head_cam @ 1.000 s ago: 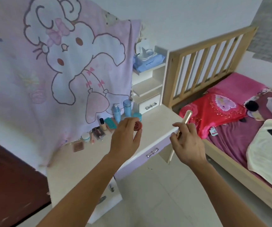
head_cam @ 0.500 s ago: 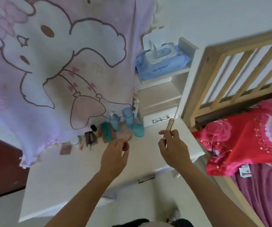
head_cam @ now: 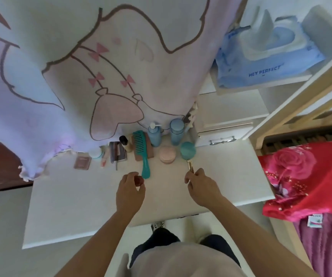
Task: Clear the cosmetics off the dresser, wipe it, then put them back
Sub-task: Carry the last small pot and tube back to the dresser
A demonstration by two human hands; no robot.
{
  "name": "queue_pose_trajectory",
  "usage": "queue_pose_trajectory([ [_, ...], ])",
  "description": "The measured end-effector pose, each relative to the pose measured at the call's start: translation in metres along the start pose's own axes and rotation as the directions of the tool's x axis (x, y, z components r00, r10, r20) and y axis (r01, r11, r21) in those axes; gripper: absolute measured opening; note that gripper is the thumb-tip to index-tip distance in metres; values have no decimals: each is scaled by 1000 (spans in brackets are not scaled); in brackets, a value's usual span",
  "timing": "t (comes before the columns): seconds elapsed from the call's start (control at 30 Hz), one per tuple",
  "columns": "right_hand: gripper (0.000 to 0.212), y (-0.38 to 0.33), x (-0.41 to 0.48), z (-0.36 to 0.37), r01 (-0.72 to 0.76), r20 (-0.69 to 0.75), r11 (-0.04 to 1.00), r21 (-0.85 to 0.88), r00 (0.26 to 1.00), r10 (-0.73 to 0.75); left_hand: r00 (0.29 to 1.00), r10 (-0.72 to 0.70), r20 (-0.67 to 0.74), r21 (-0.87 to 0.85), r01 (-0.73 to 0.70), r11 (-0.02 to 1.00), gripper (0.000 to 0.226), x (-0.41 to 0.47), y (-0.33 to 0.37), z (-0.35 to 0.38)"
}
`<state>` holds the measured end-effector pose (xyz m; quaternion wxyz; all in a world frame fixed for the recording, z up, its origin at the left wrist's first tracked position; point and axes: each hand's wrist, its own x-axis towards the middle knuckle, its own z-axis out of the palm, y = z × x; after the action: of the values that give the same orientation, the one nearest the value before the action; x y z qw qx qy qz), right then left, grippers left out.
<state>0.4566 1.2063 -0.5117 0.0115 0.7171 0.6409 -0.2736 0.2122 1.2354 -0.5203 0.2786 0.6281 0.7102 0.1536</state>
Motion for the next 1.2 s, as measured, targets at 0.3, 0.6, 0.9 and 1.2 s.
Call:
queue_pose_trajectory([
  [0.3, 33, -34, 84, 23, -125, 159, 980, -152, 976, 149, 987, -37, 157, 82, 25, 996, 33, 72, -40, 6],
  [0.6, 40, -45, 96, 52, -172, 16, 972, 160, 985, 172, 977, -27, 213, 79, 10, 997, 17, 89, -51, 21],
  [0.9, 27, -46, 70, 52, -10, -92, 947, 322, 995, 42, 983, 26, 184, 46, -35, 998, 16, 95, -46, 28],
  [1.2, 12, -86, 113, 66, 294, -72, 956, 23, 954, -291, 930, -7, 368, 399, -151, 905, 54, 48, -56, 18],
])
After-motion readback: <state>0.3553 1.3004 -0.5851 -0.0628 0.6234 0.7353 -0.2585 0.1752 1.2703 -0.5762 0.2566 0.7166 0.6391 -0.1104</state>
